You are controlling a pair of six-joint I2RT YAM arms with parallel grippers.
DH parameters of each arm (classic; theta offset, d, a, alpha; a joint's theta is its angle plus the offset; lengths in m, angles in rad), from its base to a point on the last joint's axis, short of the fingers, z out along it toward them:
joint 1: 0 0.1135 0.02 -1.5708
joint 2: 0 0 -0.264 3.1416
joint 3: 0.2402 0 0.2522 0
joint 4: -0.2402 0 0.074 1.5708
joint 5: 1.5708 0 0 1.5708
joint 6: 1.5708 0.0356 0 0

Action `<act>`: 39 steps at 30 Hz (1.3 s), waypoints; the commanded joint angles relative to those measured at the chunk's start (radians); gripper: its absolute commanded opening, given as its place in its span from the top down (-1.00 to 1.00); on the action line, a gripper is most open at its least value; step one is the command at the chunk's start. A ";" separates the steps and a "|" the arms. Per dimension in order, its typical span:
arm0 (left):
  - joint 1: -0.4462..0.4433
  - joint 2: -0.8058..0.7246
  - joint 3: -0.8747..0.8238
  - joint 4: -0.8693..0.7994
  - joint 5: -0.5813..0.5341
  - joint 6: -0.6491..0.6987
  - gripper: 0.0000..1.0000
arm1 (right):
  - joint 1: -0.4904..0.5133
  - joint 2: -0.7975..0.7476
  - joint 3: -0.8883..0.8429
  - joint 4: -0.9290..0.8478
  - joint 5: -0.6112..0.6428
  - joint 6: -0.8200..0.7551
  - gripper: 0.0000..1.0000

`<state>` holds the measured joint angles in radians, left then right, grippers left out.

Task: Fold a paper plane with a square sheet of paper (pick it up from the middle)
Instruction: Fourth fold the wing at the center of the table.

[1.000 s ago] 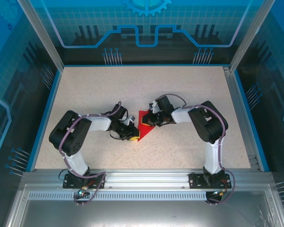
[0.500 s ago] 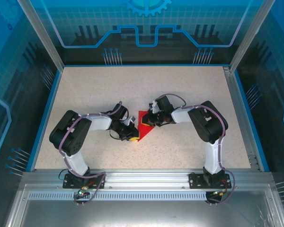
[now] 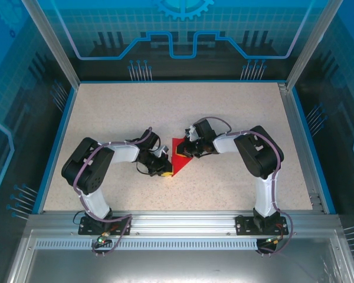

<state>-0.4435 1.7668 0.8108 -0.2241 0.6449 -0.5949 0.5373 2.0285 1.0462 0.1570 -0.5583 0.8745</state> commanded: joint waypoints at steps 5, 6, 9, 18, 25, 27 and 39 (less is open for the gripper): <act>-0.015 -0.046 -0.056 -0.062 -0.026 -0.010 0.71 | 0.024 0.085 -0.014 -0.108 0.085 -0.027 0.83; -0.015 -0.067 -0.063 -0.051 -0.025 -0.019 0.69 | 0.026 0.085 -0.015 -0.113 0.088 -0.028 0.83; -0.015 -0.143 -0.079 -0.031 -0.049 -0.050 0.65 | 0.026 0.084 -0.016 -0.120 0.093 -0.032 0.84; -0.013 -0.237 -0.050 0.086 -0.106 -0.178 0.60 | 0.029 0.084 -0.018 -0.125 0.095 -0.036 0.83; -0.015 -0.108 0.015 0.247 -0.071 -0.253 0.60 | 0.029 0.086 -0.008 -0.128 0.094 -0.035 0.83; -0.016 -0.077 0.024 0.275 -0.070 -0.261 0.60 | 0.028 0.086 -0.011 -0.127 0.094 -0.034 0.83; -0.020 0.071 0.011 0.201 -0.058 -0.195 0.61 | 0.026 0.084 -0.010 -0.134 0.094 -0.035 0.83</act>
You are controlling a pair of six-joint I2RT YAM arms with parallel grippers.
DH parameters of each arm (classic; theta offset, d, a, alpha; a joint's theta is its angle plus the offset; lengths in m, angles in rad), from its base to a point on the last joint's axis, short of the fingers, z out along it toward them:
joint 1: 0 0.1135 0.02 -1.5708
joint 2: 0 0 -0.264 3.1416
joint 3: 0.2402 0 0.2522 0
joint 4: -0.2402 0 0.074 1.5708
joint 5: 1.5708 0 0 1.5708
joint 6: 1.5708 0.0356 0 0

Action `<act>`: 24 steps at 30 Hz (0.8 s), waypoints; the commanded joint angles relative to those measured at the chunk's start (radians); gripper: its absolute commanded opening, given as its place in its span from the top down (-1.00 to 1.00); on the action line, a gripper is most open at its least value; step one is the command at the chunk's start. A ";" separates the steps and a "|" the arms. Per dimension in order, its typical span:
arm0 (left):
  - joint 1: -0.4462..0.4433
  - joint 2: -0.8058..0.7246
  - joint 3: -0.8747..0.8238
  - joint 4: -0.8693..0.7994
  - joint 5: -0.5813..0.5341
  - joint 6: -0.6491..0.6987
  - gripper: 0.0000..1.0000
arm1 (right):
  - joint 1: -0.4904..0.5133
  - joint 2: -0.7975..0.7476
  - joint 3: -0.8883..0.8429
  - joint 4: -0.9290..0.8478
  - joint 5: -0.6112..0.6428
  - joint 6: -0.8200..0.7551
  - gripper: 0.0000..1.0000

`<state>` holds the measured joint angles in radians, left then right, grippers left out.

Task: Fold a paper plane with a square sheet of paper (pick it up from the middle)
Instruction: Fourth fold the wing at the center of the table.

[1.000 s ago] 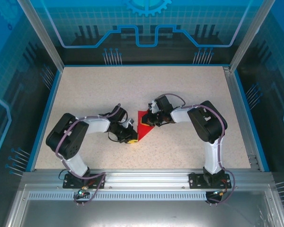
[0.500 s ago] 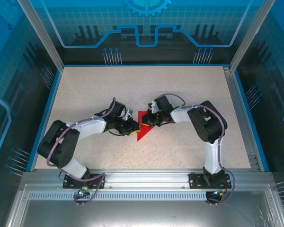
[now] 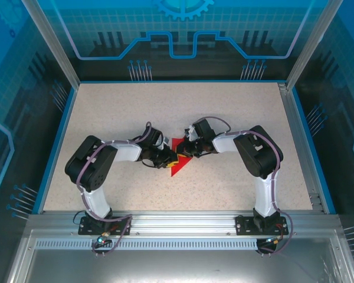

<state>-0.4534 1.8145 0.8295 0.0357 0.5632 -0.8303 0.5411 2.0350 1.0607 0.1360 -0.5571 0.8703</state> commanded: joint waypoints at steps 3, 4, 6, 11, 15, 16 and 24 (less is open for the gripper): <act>-0.011 0.018 -0.048 -0.105 0.005 0.074 0.62 | 0.021 0.079 -0.024 -0.115 0.094 -0.031 0.83; -0.011 0.012 -0.061 -0.121 -0.007 0.083 0.62 | 0.023 0.079 -0.024 -0.115 0.094 -0.032 0.83; -0.011 -0.002 -0.081 -0.141 -0.021 0.097 0.63 | 0.021 0.080 -0.024 -0.113 0.094 -0.030 0.83; -0.013 -0.060 -0.102 -0.150 -0.005 0.108 0.63 | 0.022 0.079 -0.025 -0.116 0.096 -0.030 0.83; -0.024 -0.140 -0.075 -0.149 -0.002 0.104 0.62 | 0.023 0.079 -0.027 -0.114 0.095 -0.030 0.83; -0.025 -0.162 -0.067 -0.145 -0.010 0.097 0.62 | 0.023 0.077 -0.030 -0.113 0.096 -0.030 0.83; -0.033 -0.183 -0.008 -0.108 0.019 0.063 0.60 | 0.023 0.073 -0.033 -0.111 0.099 -0.027 0.83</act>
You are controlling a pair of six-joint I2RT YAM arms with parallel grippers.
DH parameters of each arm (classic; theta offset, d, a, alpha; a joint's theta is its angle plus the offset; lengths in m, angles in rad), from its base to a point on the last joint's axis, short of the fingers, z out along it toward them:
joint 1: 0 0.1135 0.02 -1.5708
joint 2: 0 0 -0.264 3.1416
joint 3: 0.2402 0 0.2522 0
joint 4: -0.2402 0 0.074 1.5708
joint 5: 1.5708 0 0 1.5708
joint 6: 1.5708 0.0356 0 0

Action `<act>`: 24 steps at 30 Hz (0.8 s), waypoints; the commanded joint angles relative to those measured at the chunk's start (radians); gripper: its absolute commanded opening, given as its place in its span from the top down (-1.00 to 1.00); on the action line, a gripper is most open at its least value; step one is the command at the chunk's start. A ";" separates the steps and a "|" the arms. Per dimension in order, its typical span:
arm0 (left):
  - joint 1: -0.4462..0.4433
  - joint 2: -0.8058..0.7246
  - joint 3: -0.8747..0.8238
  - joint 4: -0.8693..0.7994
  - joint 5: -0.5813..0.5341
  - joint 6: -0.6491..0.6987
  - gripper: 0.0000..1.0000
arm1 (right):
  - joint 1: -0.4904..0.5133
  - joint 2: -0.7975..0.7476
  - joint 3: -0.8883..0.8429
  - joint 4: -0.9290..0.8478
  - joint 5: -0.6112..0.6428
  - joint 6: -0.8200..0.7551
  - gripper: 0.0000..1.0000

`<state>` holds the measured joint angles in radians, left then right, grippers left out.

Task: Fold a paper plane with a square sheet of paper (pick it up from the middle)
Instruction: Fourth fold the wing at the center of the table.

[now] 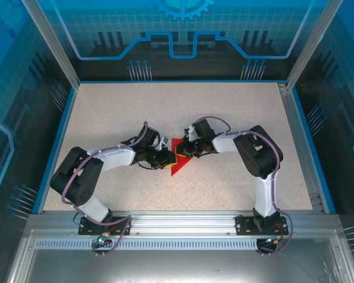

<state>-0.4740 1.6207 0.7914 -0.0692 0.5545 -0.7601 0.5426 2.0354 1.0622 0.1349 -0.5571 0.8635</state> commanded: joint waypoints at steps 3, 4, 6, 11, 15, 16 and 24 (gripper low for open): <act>-0.028 0.059 0.044 0.031 0.072 -0.016 0.59 | 0.022 0.074 -0.034 -0.110 0.099 -0.022 0.83; -0.034 0.073 0.048 0.039 0.077 -0.016 0.59 | 0.021 0.074 -0.034 -0.110 0.099 -0.021 0.83; -0.041 0.099 0.050 0.022 0.048 -0.016 0.59 | 0.021 0.075 -0.034 -0.109 0.100 -0.020 0.83; -0.041 0.145 0.003 0.005 -0.027 -0.026 0.61 | 0.022 0.078 -0.035 -0.109 0.096 -0.022 0.83; -0.041 0.150 -0.049 0.021 -0.037 -0.033 0.62 | 0.022 0.080 -0.039 -0.109 0.099 -0.024 0.83; -0.040 0.147 -0.060 0.022 -0.040 -0.034 0.62 | 0.021 0.081 -0.042 -0.107 0.099 -0.024 0.83; -0.040 0.079 -0.162 0.022 -0.044 -0.053 0.63 | 0.020 0.092 -0.040 -0.106 0.094 -0.023 0.83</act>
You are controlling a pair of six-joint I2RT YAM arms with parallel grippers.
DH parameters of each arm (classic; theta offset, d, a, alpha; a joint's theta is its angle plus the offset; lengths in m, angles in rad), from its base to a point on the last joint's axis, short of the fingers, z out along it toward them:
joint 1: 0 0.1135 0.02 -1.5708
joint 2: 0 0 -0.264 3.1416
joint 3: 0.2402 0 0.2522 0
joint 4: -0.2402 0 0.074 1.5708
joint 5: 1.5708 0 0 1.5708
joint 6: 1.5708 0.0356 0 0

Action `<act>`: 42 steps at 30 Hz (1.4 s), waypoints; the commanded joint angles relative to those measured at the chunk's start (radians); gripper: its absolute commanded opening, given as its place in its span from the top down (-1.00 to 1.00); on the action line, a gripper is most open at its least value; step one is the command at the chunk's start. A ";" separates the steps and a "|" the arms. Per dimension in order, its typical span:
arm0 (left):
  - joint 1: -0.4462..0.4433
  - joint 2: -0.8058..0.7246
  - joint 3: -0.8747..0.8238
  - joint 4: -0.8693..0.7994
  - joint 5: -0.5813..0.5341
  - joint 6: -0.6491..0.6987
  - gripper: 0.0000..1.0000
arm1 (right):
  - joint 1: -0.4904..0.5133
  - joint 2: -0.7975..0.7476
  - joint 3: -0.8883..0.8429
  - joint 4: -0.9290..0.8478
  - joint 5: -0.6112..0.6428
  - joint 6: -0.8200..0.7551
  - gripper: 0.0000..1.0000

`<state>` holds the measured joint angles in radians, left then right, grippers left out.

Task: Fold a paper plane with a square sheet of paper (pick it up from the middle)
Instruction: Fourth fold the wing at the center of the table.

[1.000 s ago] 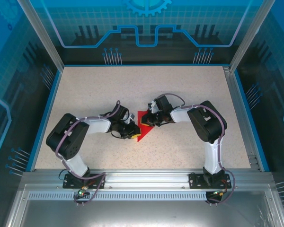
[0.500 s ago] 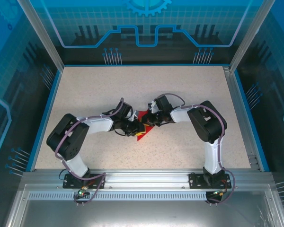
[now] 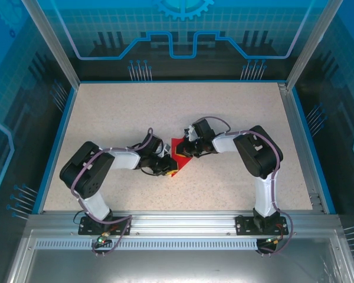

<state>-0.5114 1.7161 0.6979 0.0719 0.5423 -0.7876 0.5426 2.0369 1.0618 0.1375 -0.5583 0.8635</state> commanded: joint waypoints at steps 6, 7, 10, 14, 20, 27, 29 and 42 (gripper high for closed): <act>-0.003 -0.079 -0.126 -0.136 -0.042 -0.042 0.65 | 0.021 0.092 -0.037 -0.108 0.095 -0.019 0.83; -0.003 -0.095 -0.134 -0.131 -0.041 -0.046 0.66 | 0.022 0.092 -0.036 -0.105 0.093 -0.017 0.83; -0.004 -0.186 -0.145 -0.136 -0.060 -0.056 0.66 | 0.023 0.080 -0.062 -0.078 0.099 0.026 0.83; -0.002 -0.295 -0.106 -0.186 -0.135 -0.054 0.66 | 0.032 0.049 -0.109 -0.028 0.127 0.104 0.83; -0.001 -0.248 -0.009 -0.155 -0.160 -0.066 0.66 | 0.072 0.004 -0.144 -0.011 0.174 0.166 0.83; -0.001 -0.098 0.072 -0.050 -0.162 -0.096 0.69 | 0.074 -0.010 -0.134 -0.026 0.185 0.160 0.83; 0.000 -0.065 0.088 -0.030 -0.169 -0.098 0.69 | 0.073 -0.011 -0.132 -0.026 0.182 0.158 0.83; -0.002 0.048 0.094 -0.223 -0.327 -0.088 0.86 | 0.051 -0.022 -0.074 -0.071 0.157 0.096 0.81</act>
<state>-0.5117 1.7382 0.8028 -0.0097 0.3153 -0.8665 0.5892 1.9850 0.9905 0.2302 -0.4194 1.0008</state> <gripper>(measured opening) 0.079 0.092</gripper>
